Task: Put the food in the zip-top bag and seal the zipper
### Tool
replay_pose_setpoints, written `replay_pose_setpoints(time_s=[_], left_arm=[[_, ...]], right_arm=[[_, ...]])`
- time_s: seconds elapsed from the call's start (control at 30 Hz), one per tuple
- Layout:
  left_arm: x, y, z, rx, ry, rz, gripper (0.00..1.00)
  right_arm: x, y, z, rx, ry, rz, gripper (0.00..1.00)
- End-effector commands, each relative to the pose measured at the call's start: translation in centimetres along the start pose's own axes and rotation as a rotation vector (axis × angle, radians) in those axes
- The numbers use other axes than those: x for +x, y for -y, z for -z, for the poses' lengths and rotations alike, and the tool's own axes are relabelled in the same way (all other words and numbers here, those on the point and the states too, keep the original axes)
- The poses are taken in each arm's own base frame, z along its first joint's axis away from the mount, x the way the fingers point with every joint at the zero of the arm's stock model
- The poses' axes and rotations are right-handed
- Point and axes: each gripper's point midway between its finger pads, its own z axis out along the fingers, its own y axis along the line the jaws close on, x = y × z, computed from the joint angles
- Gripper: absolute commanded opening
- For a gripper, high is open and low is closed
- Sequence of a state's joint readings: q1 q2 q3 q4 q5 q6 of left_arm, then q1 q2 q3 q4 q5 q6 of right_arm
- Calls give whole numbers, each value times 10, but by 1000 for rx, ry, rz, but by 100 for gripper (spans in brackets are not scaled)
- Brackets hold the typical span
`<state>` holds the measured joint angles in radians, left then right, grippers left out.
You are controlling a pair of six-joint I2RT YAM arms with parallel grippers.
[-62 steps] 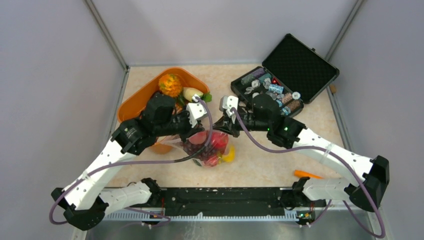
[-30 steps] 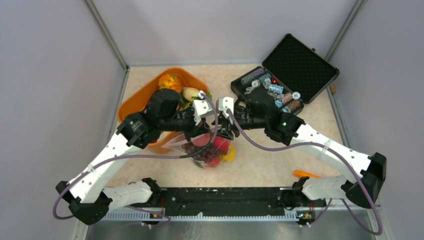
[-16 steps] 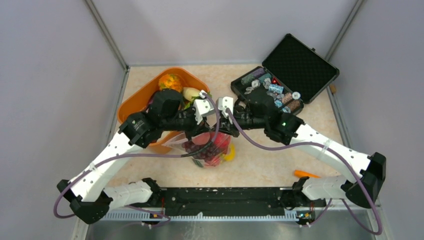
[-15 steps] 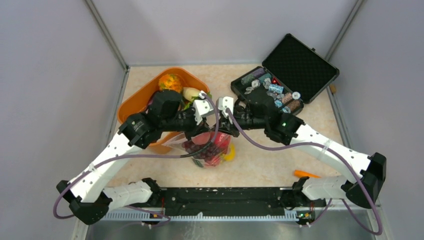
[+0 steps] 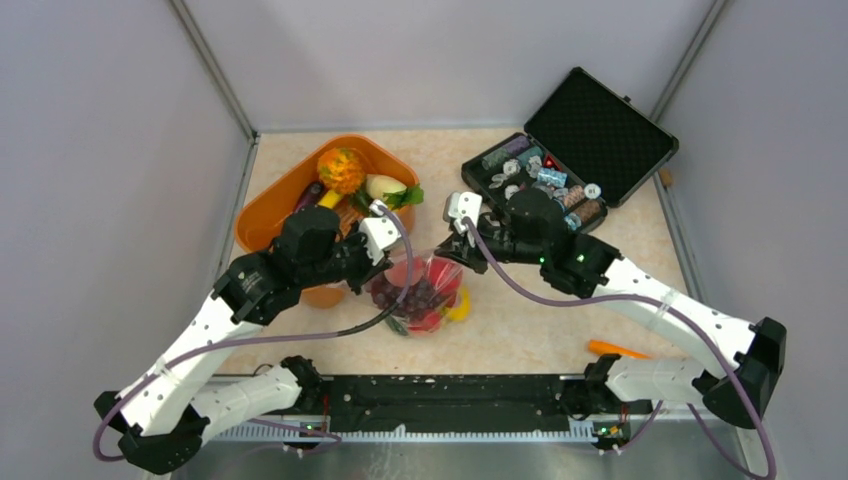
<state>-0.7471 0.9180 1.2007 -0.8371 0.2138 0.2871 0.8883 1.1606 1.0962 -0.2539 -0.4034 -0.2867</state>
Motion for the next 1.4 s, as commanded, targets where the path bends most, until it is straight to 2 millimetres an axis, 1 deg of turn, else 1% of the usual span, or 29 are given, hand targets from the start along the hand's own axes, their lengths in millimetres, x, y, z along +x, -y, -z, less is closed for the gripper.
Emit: replay_pose_setpoints(time_s=[0.0,0.27,0.33,0.37,0.6,0.73,0.97,1.07,1.17,1.2,1.23,1.27,1.3,1.33,1.37], left_arm=[[22,-13,12,-99,-74,12,0],[44,-22,11,-166,-147,30,0],[49,-22,11,-170,-163,33,0],[51,-25,12,-192,-172,33,0],[56,-29,21,-239,-170,44,0],[61,-32,24,-264,-184,44,0],[69,-35,20,-274,-218,47,0],[67,-36,20,-281,-211,49,0],[63,-39,23,-297,-193,47,1],[61,-41,23,-309,-182,47,14],[59,-42,24,-319,-172,52,38],[54,-43,25,-325,-157,55,47],[50,-44,26,-330,-142,62,50],[45,-46,28,-341,-124,70,62],[40,-49,30,-361,-101,78,76]], right_arm=[[-15,25,21,139,55,-5,0],[-13,52,46,287,84,-54,0],[-11,56,50,316,87,-65,0],[-10,58,52,330,86,-72,0],[-6,73,62,427,84,-102,0],[-8,77,67,452,100,-124,0],[-8,77,67,450,106,-133,0],[-7,76,67,449,104,-134,0],[-3,82,71,489,87,-142,0],[-2,82,70,478,82,-140,0],[-1,79,68,461,78,-135,0],[-2,78,67,450,83,-133,0],[-1,78,66,452,87,-139,0],[0,79,66,459,89,-148,0],[2,82,66,476,87,-156,0]])
